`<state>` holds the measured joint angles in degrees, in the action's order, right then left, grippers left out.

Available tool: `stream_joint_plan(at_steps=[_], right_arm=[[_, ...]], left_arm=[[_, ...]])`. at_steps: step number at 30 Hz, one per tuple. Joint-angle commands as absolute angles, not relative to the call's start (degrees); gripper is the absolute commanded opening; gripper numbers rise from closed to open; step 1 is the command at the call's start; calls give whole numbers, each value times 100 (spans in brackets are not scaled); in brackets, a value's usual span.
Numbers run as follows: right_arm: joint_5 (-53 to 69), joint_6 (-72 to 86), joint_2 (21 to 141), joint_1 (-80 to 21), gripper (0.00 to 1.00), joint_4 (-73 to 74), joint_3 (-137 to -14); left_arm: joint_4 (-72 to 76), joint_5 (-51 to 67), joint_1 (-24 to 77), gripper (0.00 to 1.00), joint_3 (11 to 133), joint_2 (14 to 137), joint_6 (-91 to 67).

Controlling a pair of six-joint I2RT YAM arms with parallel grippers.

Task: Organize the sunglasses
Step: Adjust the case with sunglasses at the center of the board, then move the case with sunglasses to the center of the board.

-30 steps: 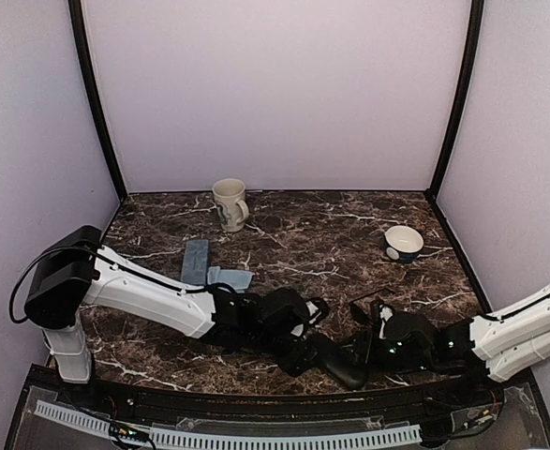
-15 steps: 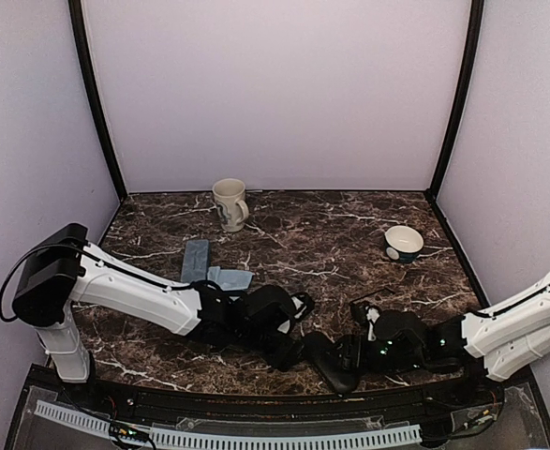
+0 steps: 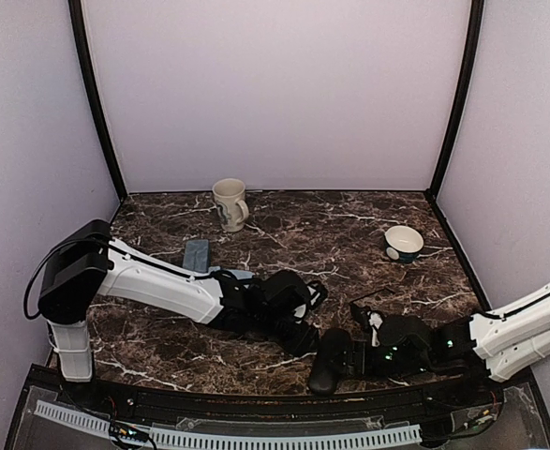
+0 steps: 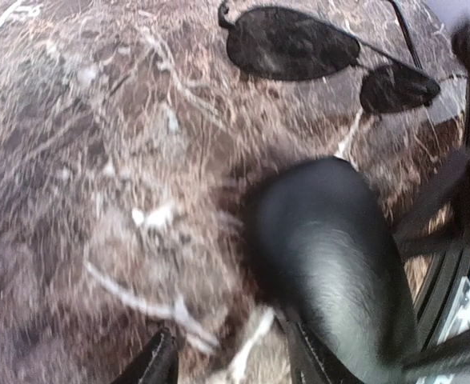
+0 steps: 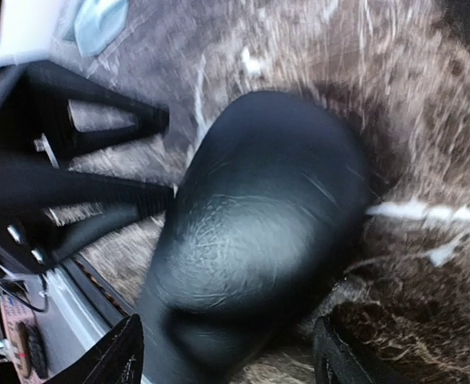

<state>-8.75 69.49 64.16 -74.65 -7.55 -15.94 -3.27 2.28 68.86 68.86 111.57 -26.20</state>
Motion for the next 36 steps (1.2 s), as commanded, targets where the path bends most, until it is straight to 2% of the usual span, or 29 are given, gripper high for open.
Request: stream_joint_plan(at_steps=[1, 7, 12, 19, 25, 36], right_arm=[[-901, 6927, 6672, -7687, 73, -961, -1738], [-1389, 7047, 5887, -7703, 73, -362, -1630], [-1721, 7192, 4792, -7691, 73, 467, -1531], [-2150, 7386, 3877, -7659, 73, 1674, -1583], [-2197, 7442, 3700, -7619, 73, 1881, -1546], [-2055, 7250, 3704, -7394, 72, 1930, -1577]], left_arm=[[-289, 377, 6794, 49, 7227, 11254, -2595], [-211, 351, 6808, 65, 6779, 10759, -2519], [-106, 329, 7050, 71, 6455, 10392, -2324], [-244, 119, 7469, 81, 6661, 10463, -2065], [-633, -18, 7593, 98, 7252, 10969, -1935], [-1268, -400, 7713, 99, 8116, 11860, -1723]])
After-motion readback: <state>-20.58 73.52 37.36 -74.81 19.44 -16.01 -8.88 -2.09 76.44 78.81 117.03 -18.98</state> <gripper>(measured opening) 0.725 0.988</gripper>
